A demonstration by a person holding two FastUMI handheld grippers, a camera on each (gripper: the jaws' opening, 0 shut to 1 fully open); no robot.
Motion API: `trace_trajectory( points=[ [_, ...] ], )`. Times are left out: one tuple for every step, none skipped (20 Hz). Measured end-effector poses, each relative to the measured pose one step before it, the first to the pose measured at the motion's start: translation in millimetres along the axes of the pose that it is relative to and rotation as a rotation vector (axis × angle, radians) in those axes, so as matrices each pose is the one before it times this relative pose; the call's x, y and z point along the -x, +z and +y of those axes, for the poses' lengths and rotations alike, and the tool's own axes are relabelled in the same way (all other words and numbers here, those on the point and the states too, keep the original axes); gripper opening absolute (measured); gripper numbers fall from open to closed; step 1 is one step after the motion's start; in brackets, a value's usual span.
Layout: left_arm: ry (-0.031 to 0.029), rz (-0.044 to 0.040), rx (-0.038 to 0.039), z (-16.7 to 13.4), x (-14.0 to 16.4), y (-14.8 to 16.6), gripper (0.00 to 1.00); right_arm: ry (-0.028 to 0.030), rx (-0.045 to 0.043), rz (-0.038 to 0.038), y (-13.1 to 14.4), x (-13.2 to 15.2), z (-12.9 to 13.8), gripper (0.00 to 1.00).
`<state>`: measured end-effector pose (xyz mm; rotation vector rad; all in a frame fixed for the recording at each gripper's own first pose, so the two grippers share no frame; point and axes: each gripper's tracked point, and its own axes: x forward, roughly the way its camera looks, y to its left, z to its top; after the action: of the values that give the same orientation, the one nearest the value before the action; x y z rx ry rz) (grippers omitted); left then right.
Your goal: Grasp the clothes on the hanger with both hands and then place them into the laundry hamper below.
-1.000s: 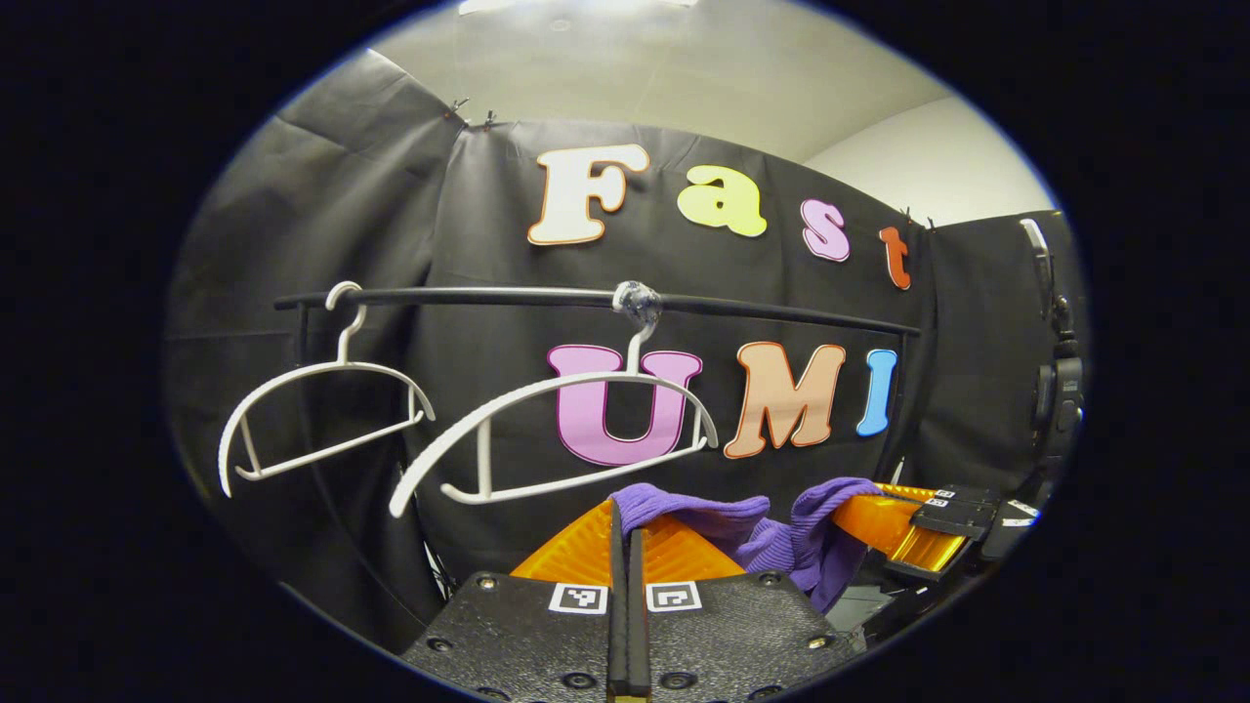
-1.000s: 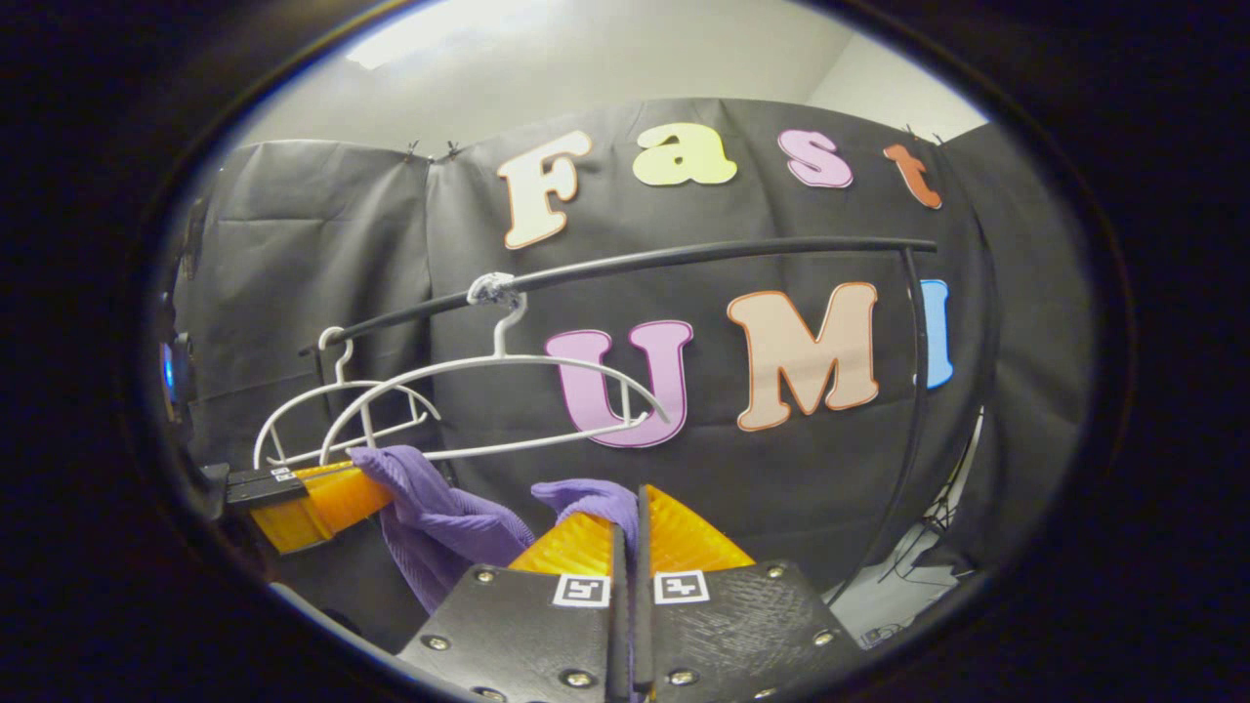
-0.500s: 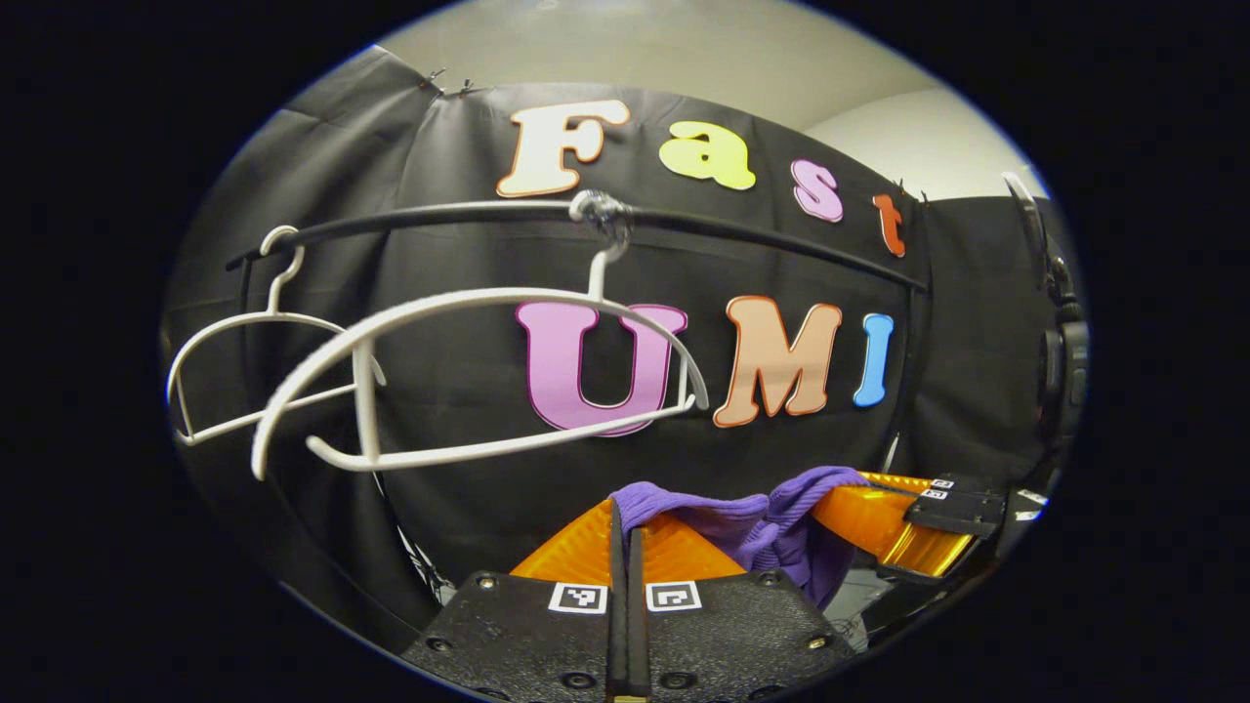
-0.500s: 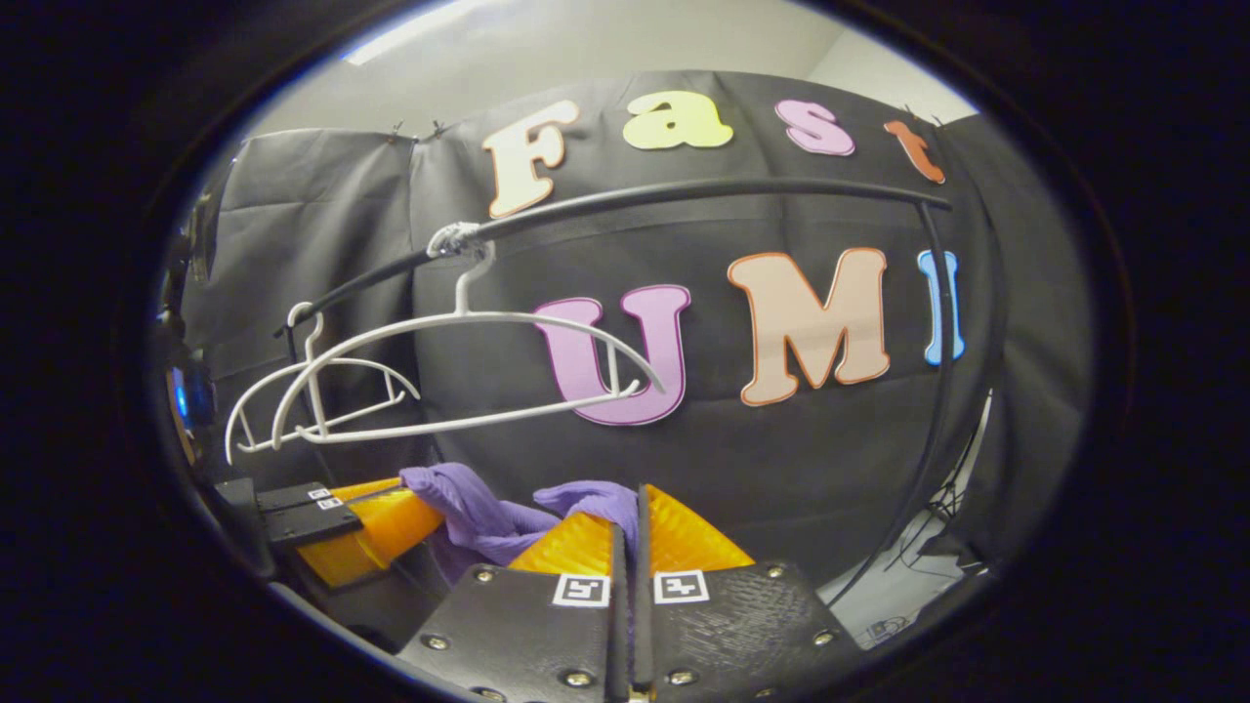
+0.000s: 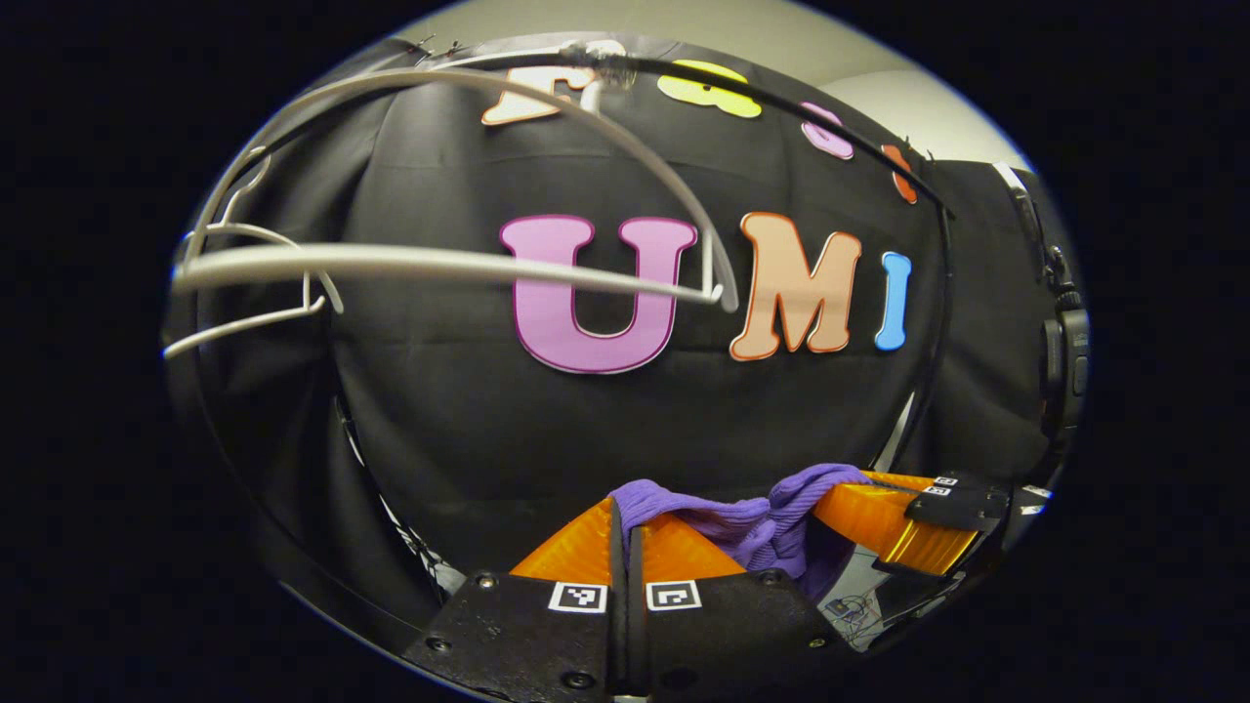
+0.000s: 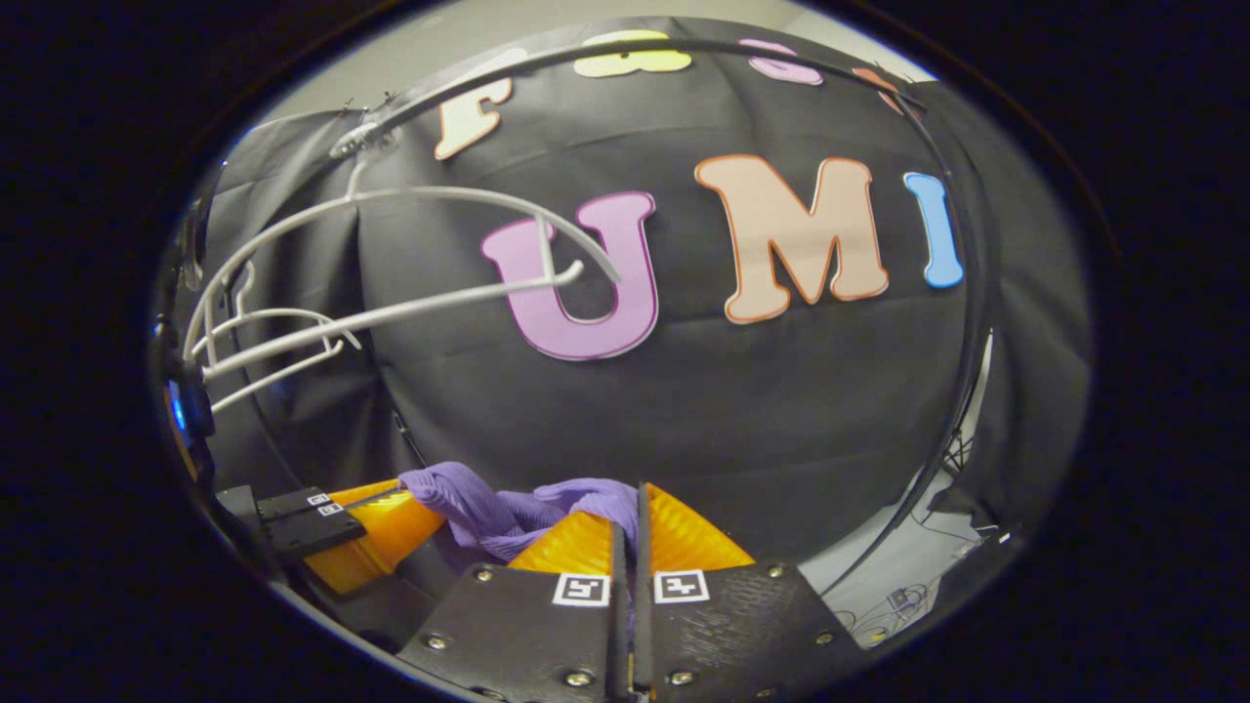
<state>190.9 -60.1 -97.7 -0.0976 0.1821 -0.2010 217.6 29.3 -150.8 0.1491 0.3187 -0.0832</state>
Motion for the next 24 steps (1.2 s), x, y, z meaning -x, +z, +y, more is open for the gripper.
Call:
trace_trajectory(
  points=[
    [0.00485, 0.0123, -0.00525, -1.59, -7.47, -8.87, 0.0, -0.00994, 0.00409, 0.02134, -10.78, -8.75, -4.09, 0.02],
    [0.00719, 0.01593, -0.00497, -1.32, -7.97, -13.11, 0.0, -0.01123, 0.00334, 0.02155, -14.0, -5.21, -4.25, 0.03],
    [0.00587, 0.01643, -0.00303, -1.42, -7.66, -12.37, 0.0, -0.00793, 0.00081, 0.02087, -11.19, -5.66, -3.21, 0.03],
    [0.00797, 0.01619, -0.00558, 0.67, -7.91, -8.58, 0.0, -0.01155, 0.00194, 0.0194, -11.68, -4.36, -2.89, 0.02],
    [0.01118, 0.00853, -0.00675, 1.54, -8.3, -8.45, 0.01, -0.01519, 0.0062, 0.01549, -10.73, -8.49, -4.3, 0.03],
    [0.01127, 0.01171, -0.01563, 5.19, -6.62, -11.37, 0.01, -0.01897, 0.00957, 0.01163, -9.78, -7.66, -4.68, 0.02],
    [0.01047, 0.01214, -0.00973, 4.83, -4.05, -13.99, 0.01, -0.01822, 0.0159, 0.00558, -8.61, -6.51, -3.89, 0.02],
    [0.01041, 0.01591, -0.00201, 2.39, -4.01, -13.36, 0.01, -0.01423, 0.01559, 0.0052, -10.06, -6.34, -5.48, 0.02],
    [0.01037, 0.0173, 0.00269, 1.13, -5.23, -13.07, 0.01, -0.01221, 0.01445, 0.00634, -10.67, -9.2, -3.82, 0.02],
    [0.01096, 0.02102, 0.0054, 0.56, -6.36, -15.63, 0.0, -0.00694, 0.00956, 0.01185, -11.68, -7.76, -1.94, 0.03],
    [0.00823, 0.01902, 0.00659, 0.99, -5.01, -15.32, 0.01, -0.00243, 0.00512, 0.02137, -13.26, -7.22, -2.18, 0.02],
    [0.01051, 0.03475, -0.0017, 0.69, -2.71, -16.06, 0.01, -0.00459, 0.00275, 0.01998, -13.72, -5.59, -1.08, 0.02],
    [0.00834, 0.02765, 0.00031, 0.48, -4.45, -16.03, 0.01, -0.00484, 0.00104, 0.01437, -13.78, -4.96, -2.48, 0.02],
    [0.00239, 0.02064, -0.00199, -0.36, -3.39, -12.51, 0.01, -0.00478, -0.00057, 0.01803, -13.62, -6.37, 0.14, 0.02],
    [0.00397, 0.01932, -0.00427, -1.83, -5.53, -12.35, 0.01, -0.00394, 0.00267, 0.01696, -14.25, -4.92, -1.1, 0.02],
    [0.00162, 0.02231, -0.00673, -1.04, -4.5, -13.44, 0.01, 0.00052, 0.00153, 0.01426, -12.87, -4.87, -0.25, 0.02],
    [-0.0027, 0.0195, -0.00531, -1.29, -3.68, -12.75, 0.01, 0.00351, 0.00613, 0.02119, -13.07, -6.59, 0.04, 0.02],
    [-0.00172, 0.01551, -0.00745, -1.68, -3.06, -11.73, 0.01, 0.00187, 0.0048, 0.02508, -13.8, -5.94, 0.54, 0.02],
    [0.00401, 0.02495, -0.00814, -0.02, -5.41, -7.2, 0.0, -0.00126, 0.00283, 0.02029, -10.49, -6.64, -1.18, 0.03],
    [0.004, 0.022, -0.00398, -0.78, -6.98, -10.68, 0.01, 0.00119, -0.00153, 0.01521, -8.83, -8.95, -0.16, 0.02],
    [0.00403, 0.01186, -0.0042, -1.01, -6.02, -5.15, 0.01, -0.00157, -0.00371, 0.02033, -9.18, -8.12, -0.53, 0.02],
    [0.00302, 0.01696, 0.00026, 1.13, -4.21, -9.1, 0.01, -0.00507, -0.00539, 0.01999, -8.63, -6.99, -1.11, 0.03],
    [-0.00055, 0.02, 0.00214, 0.9, -5.48, -7.31, 0.01, -0.00776, -0.00627, 0.02203, -7.57, -8.07, -1.46, 0.02],
    [-0.0074, 0.01856, 0.00152, -2.37, -6.34, -7.69, 0.0, -0.0122, -0.0102, 0.02003, -8.62, -5.03, -1.74, 0.02]
  ],
)
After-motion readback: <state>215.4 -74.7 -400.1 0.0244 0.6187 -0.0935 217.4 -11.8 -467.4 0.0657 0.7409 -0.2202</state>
